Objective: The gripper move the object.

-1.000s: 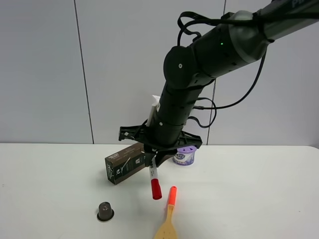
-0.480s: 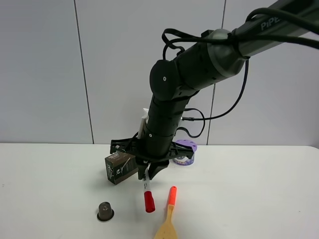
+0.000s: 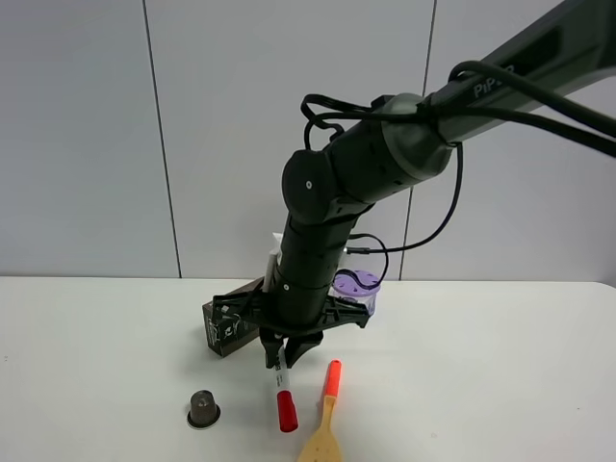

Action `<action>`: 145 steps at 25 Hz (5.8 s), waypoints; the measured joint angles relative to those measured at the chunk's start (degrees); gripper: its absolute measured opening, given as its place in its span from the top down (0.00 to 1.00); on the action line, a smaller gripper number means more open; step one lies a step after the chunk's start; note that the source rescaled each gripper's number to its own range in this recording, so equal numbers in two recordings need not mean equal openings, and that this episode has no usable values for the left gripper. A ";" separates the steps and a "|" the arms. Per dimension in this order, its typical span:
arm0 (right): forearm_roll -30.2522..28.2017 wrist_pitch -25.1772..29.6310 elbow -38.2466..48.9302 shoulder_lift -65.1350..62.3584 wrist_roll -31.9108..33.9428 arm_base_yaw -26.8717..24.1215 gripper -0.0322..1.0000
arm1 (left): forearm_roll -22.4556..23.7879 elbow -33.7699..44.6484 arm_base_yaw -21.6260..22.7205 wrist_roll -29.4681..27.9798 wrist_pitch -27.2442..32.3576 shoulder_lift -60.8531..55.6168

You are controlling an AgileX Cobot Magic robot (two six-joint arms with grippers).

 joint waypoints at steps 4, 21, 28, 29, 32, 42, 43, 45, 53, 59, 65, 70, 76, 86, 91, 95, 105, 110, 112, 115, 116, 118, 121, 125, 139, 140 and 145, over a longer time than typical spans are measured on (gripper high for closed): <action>0.53 -1.18 0.00 0.00 0.00 0.06 0.97 | 0.00 0.00 0.00 0.00 0.00 0.00; 0.91 -2.82 0.00 1.50 0.12 0.06 0.97 | -0.06 0.00 0.00 0.00 0.00 0.00; 1.29 -2.64 0.00 2.51 0.12 0.06 0.97 | -0.06 0.00 0.00 0.00 0.00 0.00; 1.29 -2.64 0.00 2.51 0.12 0.06 0.97 | -0.06 0.00 0.00 0.00 0.00 0.00; 1.29 -2.64 0.00 2.51 0.12 0.06 0.97 | -0.06 0.00 0.00 0.00 0.00 0.00; 0.53 -2.45 0.00 2.51 0.09 0.06 0.56 | -0.06 0.00 0.00 0.00 0.00 0.00; 0.53 -2.45 0.00 2.51 0.70 0.06 0.41 | -0.06 0.00 0.00 0.00 0.00 0.00; 0.01 -2.45 0.00 2.51 3.59 0.06 0.16 | -0.06 0.00 0.00 0.00 0.00 0.00; -0.68 -2.56 0.00 2.21 7.11 0.06 0.00 | -0.06 0.00 0.00 0.00 0.00 0.00; -1.79 -1.52 0.00 -1.63 5.22 0.06 0.00 | -0.06 0.00 0.00 0.00 0.00 0.00; -6.76 1.64 0.00 -8.51 1.65 0.06 0.00 | 0.00 0.00 0.00 0.00 0.00 0.00; -10.88 2.20 -0.06 -15.51 0.38 -1.55 0.00 | 0.00 0.00 0.00 0.00 0.00 0.00; -12.35 6.22 -0.06 -20.46 -4.60 -7.17 0.00 | 0.00 0.00 0.00 0.00 0.00 0.00; -12.36 12.00 0.04 -25.94 -11.43 -17.54 0.00 | 0.00 0.00 0.00 0.00 0.00 0.00; -12.03 13.69 0.04 -29.94 -15.48 -22.83 0.00 | 0.00 0.00 0.00 0.00 0.00 0.00; -11.65 15.55 0.04 -34.12 -17.56 -28.20 0.00 | 0.00 0.00 0.00 0.00 0.00 0.00; -9.39 17.55 10.17 -46.48 -23.54 -40.96 0.00 | 0.00 0.00 0.00 0.00 0.00 0.00; -8.50 15.19 20.51 -54.88 -24.94 -44.89 0.00 | -0.06 0.00 0.00 0.00 0.00 0.00; -7.53 14.07 24.02 -58.33 -25.41 -45.65 0.00 | -0.03 0.00 0.00 0.00 0.00 0.00; -6.89 12.85 28.65 -64.22 -25.46 -46.00 0.00 | -0.03 0.00 0.00 0.00 0.00 0.00; -6.77 12.72 30.20 -66.50 -25.46 -46.00 0.00 | -0.03 0.00 0.00 0.00 0.00 0.00; -6.65 12.66 33.01 -71.31 -25.46 -46.00 0.00 | -0.03 0.00 0.00 0.00 0.00 0.00; -6.39 12.92 36.88 -78.04 -25.46 -46.07 0.00 | -0.03 0.00 0.00 0.00 0.00 0.00; -6.41 15.03 41.11 -85.70 -25.46 -46.26 0.00 | -0.03 0.00 0.00 0.00 0.00 0.00; -5.93 18.98 56.13 -107.18 -25.23 -46.26 0.00 | -0.03 0.00 0.00 0.00 0.00 0.00; -5.55 19.04 56.40 -108.21 -25.23 -46.26 0.00 | -0.03 0.00 0.00 0.00 0.00 0.00; -4.68 19.81 57.01 -111.66 -25.45 -46.26 0.00 | -0.03 0.00 0.00 0.00 0.00 0.00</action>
